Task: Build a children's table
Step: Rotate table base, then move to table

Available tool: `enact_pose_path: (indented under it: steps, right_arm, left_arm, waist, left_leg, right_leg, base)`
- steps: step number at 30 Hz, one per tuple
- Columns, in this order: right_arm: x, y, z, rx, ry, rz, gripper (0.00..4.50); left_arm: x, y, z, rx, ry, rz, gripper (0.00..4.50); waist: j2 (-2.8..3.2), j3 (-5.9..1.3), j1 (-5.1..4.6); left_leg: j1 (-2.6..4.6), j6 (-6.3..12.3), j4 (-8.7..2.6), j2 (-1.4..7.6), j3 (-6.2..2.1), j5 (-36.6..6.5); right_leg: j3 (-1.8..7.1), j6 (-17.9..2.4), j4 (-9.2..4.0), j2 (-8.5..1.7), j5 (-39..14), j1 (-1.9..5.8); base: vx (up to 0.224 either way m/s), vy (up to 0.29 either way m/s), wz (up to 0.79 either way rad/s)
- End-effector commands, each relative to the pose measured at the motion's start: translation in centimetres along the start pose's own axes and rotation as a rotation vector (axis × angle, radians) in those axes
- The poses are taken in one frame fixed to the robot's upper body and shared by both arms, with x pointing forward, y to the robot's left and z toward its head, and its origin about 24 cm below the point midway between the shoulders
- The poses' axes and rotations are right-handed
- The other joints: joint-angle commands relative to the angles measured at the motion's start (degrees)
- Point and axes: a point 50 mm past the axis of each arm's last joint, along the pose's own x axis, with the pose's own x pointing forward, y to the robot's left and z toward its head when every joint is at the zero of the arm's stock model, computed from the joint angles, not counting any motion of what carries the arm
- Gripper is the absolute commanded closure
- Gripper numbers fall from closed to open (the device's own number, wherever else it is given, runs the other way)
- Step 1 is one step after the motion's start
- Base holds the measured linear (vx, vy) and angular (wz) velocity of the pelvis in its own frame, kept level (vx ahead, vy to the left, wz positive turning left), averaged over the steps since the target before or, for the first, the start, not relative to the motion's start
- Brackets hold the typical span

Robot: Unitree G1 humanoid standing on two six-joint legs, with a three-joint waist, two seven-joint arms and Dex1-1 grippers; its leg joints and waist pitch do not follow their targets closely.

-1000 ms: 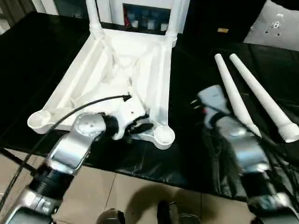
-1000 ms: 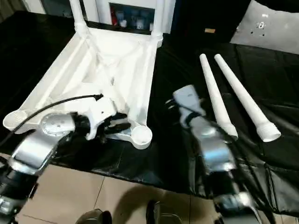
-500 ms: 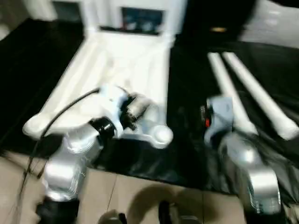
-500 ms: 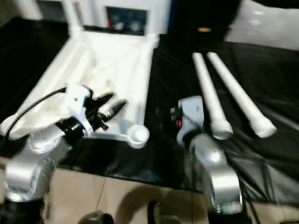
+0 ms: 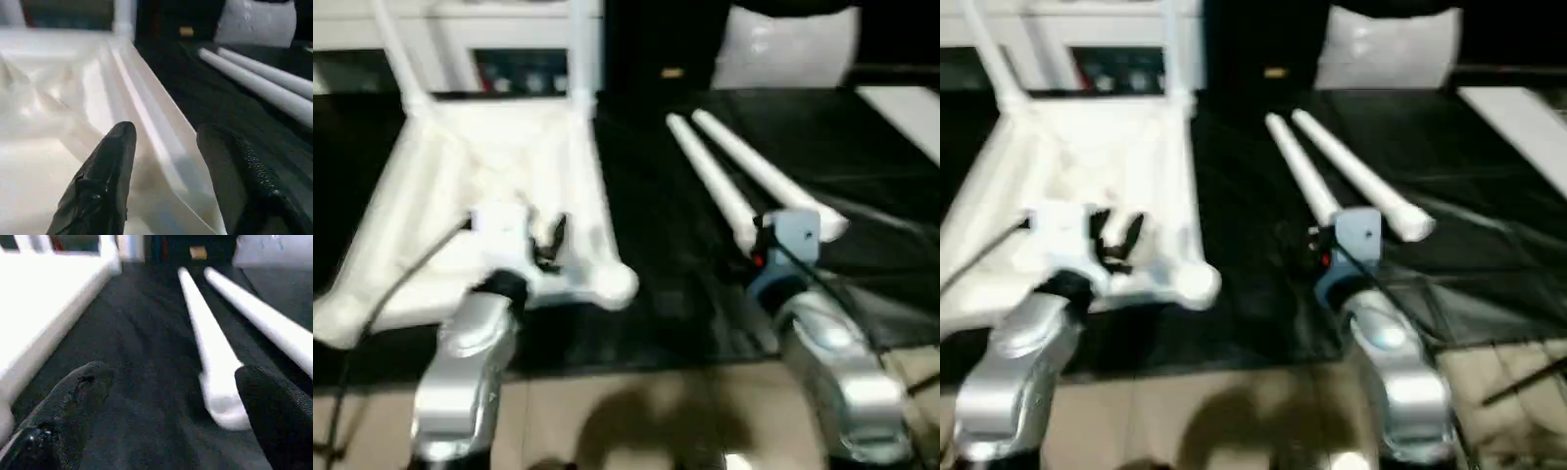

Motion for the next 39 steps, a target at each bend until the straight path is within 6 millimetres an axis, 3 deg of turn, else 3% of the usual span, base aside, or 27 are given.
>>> enact_pose_path:
  steps: [1, 4, 5, 6, 7, 8, 9, 10, 11, 12, 13, 15, 20, 23, 25, 26, 27, 28, 29, 30, 31, 32, 33, 34, 36, 38, 39]
  right_arm:
    - [0.1, 0.5, 0.6, -0.013, -0.041, 0.042, 0.00]
    - [0.1, 0.5, 0.5, -0.028, -0.042, 0.029, 0.00]
    - [0.2, 0.4, 0.4, -0.020, -0.035, 0.013, 0.00]
    - [0.2, 0.4, 0.4, -0.020, -0.035, 0.013, 0.00]
    - [0.2, 0.4, 0.4, -0.016, -0.034, 0.011, 0.00]
    - [0.1, 0.4, 0.4, -0.021, -0.031, 0.019, 0.00]
    - [0.1, 0.4, 0.4, -0.025, -0.029, 0.024, 0.00]
    - [0.0, 0.4, 0.3, -0.025, -0.030, 0.028, 0.00]
    - [-0.1, 0.4, 0.3, -0.025, -0.031, 0.035, 0.00]
    - [-0.2, 0.4, 0.1, -0.030, -0.025, 0.041, 0.00]
    - [-0.3, 0.5, -0.1, -0.033, -0.021, 0.046, 0.00]
    - [-0.5, 0.6, -0.3, -0.039, -0.017, 0.056, 0.00]
    - [-0.9, 1.2, -0.3, -0.034, -0.024, 0.089, 0.00]
    - [-0.9, 1.4, -0.2, -0.039, -0.026, 0.107, 0.00]
    - [-0.9, 1.4, -0.2, -0.039, -0.029, 0.110, 0.00]
    - [-0.9, 1.4, -0.2, -0.038, -0.029, 0.111, 0.00]
    - [-0.9, 1.4, -0.2, -0.042, -0.029, 0.114, 0.00]
    - [-0.9, 1.4, -0.2, -0.043, -0.029, 0.116, 0.00]
    - [-0.9, 1.4, -0.2, -0.043, -0.029, 0.116, 0.00]
    - [-0.9, 1.5, -0.3, -0.045, -0.029, 0.119, 0.00]
    - [-0.9, 1.5, -0.3, -0.049, -0.030, 0.121, 0.00]
    - [-0.8, 1.5, -0.3, -0.051, -0.030, 0.121, 0.00]
    - [-0.8, 1.5, -0.3, -0.053, -0.031, 0.122, 0.00]
    - [-0.8, 1.4, -0.2, -0.053, -0.033, 0.122, 0.00]
    - [-0.8, 1.4, -0.2, -0.058, -0.035, 0.127, 0.00]
    - [-0.7, 1.5, -0.1, -0.067, -0.038, 0.134, 0.00]
    - [-0.7, 1.5, -0.1, -0.070, -0.039, 0.135, 0.00]
  left_arm:
    - [-0.2, 0.2, 0.8, -0.001, -0.028, 0.041, 1.64]
    - [-0.4, 0.0, 1.0, 0.004, -0.043, 0.047, 1.64]
    - [-0.5, -0.2, 1.0, 0.005, -0.050, 0.033, 1.64]
    - [-0.5, -0.2, 1.0, 0.005, -0.050, 0.033, 1.64]
    - [-0.5, -0.3, 0.9, -0.003, -0.055, 0.026, 1.64]
    - [-0.7, -0.3, 0.8, 0.037, -0.040, 0.026, 1.64]
    - [-0.8, -0.3, 0.8, 0.061, -0.035, 0.021, 1.64]
    - [-0.9, -0.4, 0.8, 0.067, -0.037, 0.010, 1.64]
    - [-1.1, -0.4, 0.6, 0.082, -0.022, 0.005, 1.64]
    - [-1.4, -0.6, 0.3, 0.090, -0.013, -0.016, 1.64]
    - [-1.7, -0.6, 0.1, 0.095, -0.005, -0.028, 1.64]
    - [-2.0, -0.6, 0.1, 0.098, -0.012, -0.010, 1.64]
    - [-2.7, -0.4, 0.7, 0.055, -0.057, 0.034, 1.64]
    - [-3.1, -0.6, 0.6, 0.054, -0.054, 0.033, 1.64]
    - [-3.2, -0.7, 0.5, 0.054, -0.051, 0.024, 1.64]
    - [-3.2, -0.7, 0.5, 0.054, -0.049, 0.022, 1.64]
    - [-3.3, -0.8, 0.4, 0.056, -0.044, 0.020, 1.64]
    - [-3.4, -0.8, 0.3, 0.056, -0.038, 0.020, 1.64]
    - [-3.4, -0.8, 0.3, 0.056, -0.038, 0.020, 1.64]
    - [-3.4, -0.8, 0.2, 0.056, -0.032, 0.020, 1.64]
    - [-3.4, -0.8, 0.1, 0.057, -0.029, 0.020, 1.64]
    - [-3.3, -0.8, 0.0, 0.057, -0.028, 0.020, 1.64]
    - [-3.3, -0.8, 0.0, 0.058, -0.029, 0.020, 1.64]
    - [-3.3, -0.8, 0.1, 0.058, -0.030, 0.019, 1.64]
    - [-3.3, -0.9, 0.0, 0.063, -0.028, 0.015, 1.64]
    - [-3.2, -0.9, 0.0, 0.064, -0.029, 0.011, 1.64]
    - [-3.1, -0.9, 0.0, 0.064, -0.028, 0.010, 1.64]
  waist:
    - [-0.92, -2.76, 0.28]
    - [0.63, -2.28, -1.55]
    - [1.28, -2.42, -2.34]
    - [1.85, -2.22, -2.90]
    - [1.64, -2.20, -3.01]
    - [0.74, -1.86, -2.92]
    - [-1.07, -1.95, -2.40]
    - [-1.55, -2.19, -1.70]
    - [-1.88, -2.35, -0.73]
    - [-1.97, -2.36, -0.49]
    - [-1.67, -2.67, -0.44]
    - [-0.92, -2.46, -0.67]
    - [-0.41, -1.67, -1.12]
    - [-0.55, -0.55, -1.92]
    - [-0.11, 0.57, -2.91]
    - [0.33, 0.91, -3.42]
    - [0.34, 0.86, -3.18]
    - [0.56, 0.66, -2.97]
    - [-0.74, 1.53, -3.31]
    - [-2.06, 1.52, -3.32]
    - [-2.14, 0.91, -2.78]
    - [-2.45, 0.33, -2.07]
    - [-2.51, -0.72, -1.06]
    - [-2.28, -1.10, -0.90]
    - [-0.61, -1.75, -1.74]
    - [-0.32, -2.67, -2.51]
    - [-0.20, -3.43, -2.64]
  left_leg:
    - [-0.08, 2.31, -4.53, 2.05, -0.73, -6.47]
    - [1.26, -1.40, -6.26, 4.73, -2.37, -14.43]
    - [2.78, 1.11, -8.07, 8.14, -4.53, -15.65]
    - [2.40, 4.74, -9.09, 10.54, -5.20, -16.29]
    - [2.26, 5.96, -9.32, 11.02, -5.10, -16.73]
    - [1.48, 6.91, -7.63, 8.36, -2.68, -19.25]
    - [0.77, 3.81, -2.40, 1.58, 0.95, -18.82]
    - [0.08, 2.57, -1.22, 0.52, 0.94, -13.66]
    - [-0.84, 1.06, -1.31, 0.92, 0.52, -7.08]
    - [-1.43, -0.47, -2.08, 1.31, 0.12, -5.52]
    - [-1.58, -1.27, -2.70, 1.63, -0.07, -4.99]
    - [-0.70, -1.74, -3.86, 2.30, -0.23, -6.56]
    - [0.90, -2.10, -5.44, 3.73, -1.12, -16.95]
    - [3.28, -2.86, -6.28, 3.69, -1.69, -30.58]
    - [6.34, -2.93, -6.24, 3.95, -2.21, -40.30]
    - [6.46, -2.35, -8.04, 5.41, -2.87, -46.05]
    - [5.10, -1.58, -11.45, 8.09, -3.61, -49.72]
    - [5.52, -1.56, -11.91, 8.33, -3.64, -50.39]
    - [6.75, -1.53, -9.38, 5.82, -1.60, -48.78]
    - [8.40, -1.41, -3.14, 1.44, 0.50, -38.71]
    - [7.44, -0.55, -1.51, 0.69, 0.83, -31.04]
    - [2.05, 1.00, -1.57, 0.95, -0.13, -18.92]
    - [1.23, 1.69, -2.40, 1.21, -0.58, -13.20]
    - [1.42, 2.32, -3.23, 1.33, -0.76, -11.47]
    - [3.62, 3.75, -5.30, 2.56, -1.24, -8.31]
    - [5.39, 6.33, -5.58, 3.15, -1.77, -5.81]
    - [5.54, 9.90, -4.96, 2.33, -1.96, 0.99]
  right_leg:
    - [2.06, -7.68, -6.18, -2.35, -15.13, 3.04]
    - [-0.14, -11.22, -5.55, 1.53, -12.96, 2.10]
    - [-1.21, -14.44, -4.27, 2.04, -7.66, 1.67]
    - [-1.67, -14.83, -2.88, 1.31, -4.93, 1.91]
    - [-1.62, -14.90, -2.51, 1.09, -4.72, 1.99]
    - [-0.59, -15.67, -4.43, -0.14, -7.22, 2.19]
    - [-0.34, -13.31, -8.51, -0.91, -20.88, 2.31]
    - [0.34, -8.54, -9.15, -2.17, -29.55, 2.88]
    - [1.50, 1.05, -10.01, -3.06, -41.04, 2.75]
    - [1.14, 6.05, -9.88, -2.54, -43.06, 2.52]
    - [0.65, 6.51, -9.39, -1.96, -40.01, 2.67]
    - [-0.56, 4.57, -8.97, 0.09, -28.72, 1.89]
    - [-0.87, -1.46, -8.60, 0.19, -28.31, 1.50]
    - [-2.14, -1.33, -9.49, 0.78, -34.70, 1.72]
    - [-4.50, -0.94, -10.93, 1.82, -37.91, 1.15]
    - [-5.36, -1.76, -8.84, 2.34, -32.80, 2.87]
    - [-3.57, -3.72, -2.06, 1.28, -21.71, 5.54]
    - [-2.99, -4.74, -1.22, 0.82, -18.35, 5.72]
    - [-2.24, -5.55, -5.41, 0.63, -25.89, 3.29]
    - [-2.66, -2.60, -11.30, -0.41, -46.34, 1.27]
    - [-1.43, -1.26, -12.11, -2.17, -52.33, 2.50]
    - [0.57, 0.23, -11.33, -4.39, -56.50, 7.22]
    - [1.47, -1.11, -10.72, -3.87, -51.21, 8.01]
    - [1.44, -2.85, -9.99, -2.77, -45.42, 8.07]
    - [-0.02, -10.98, -7.07, 0.53, -22.83, 7.09]
    - [-0.61, -15.92, -5.10, 1.31, -9.83, 6.75]
    - [-0.71, -17.51, -4.24, 1.55, -1.16, 7.37]
  base:
    - [-0.069, -0.101, -0.01]
    - [-0.066, -0.082, -0.04]
    - [-0.039, -0.098, 0.04]
    - [-0.041, -0.115, 0.02]
    - [-0.041, -0.115, 0.02]
    - [-0.042, -0.123, 0.00]
    - [-0.042, -0.114, -0.03]
    - [-0.042, -0.114, -0.03]
    - [-0.048, -0.103, -0.10]
    - [-0.043, -0.080, -0.14]
    - [-0.043, -0.080, -0.14]
    - [0.000, 0.000, 0.00]
    - [-0.003, 0.035, 0.02]
    - [0.016, 0.066, -0.03]
    - [0.011, 0.029, -0.05]
    - [0.038, 0.061, -0.11]
    - [0.056, 0.063, -0.19]
    - [0.000, 0.000, 0.00]
    - [0.058, -0.024, -0.08]
    - [0.082, -0.047, -0.08]
    - [0.082, -0.047, -0.08]
    - [0.151, -0.009, -0.28]
    - [0.169, 0.012, -0.19]
    - [0.169, 0.012, -0.19]
    - [0.141, 0.006, 0.06]
    - [0.164, 0.011, 0.06]
    - [0.205, 0.027, 0.06]
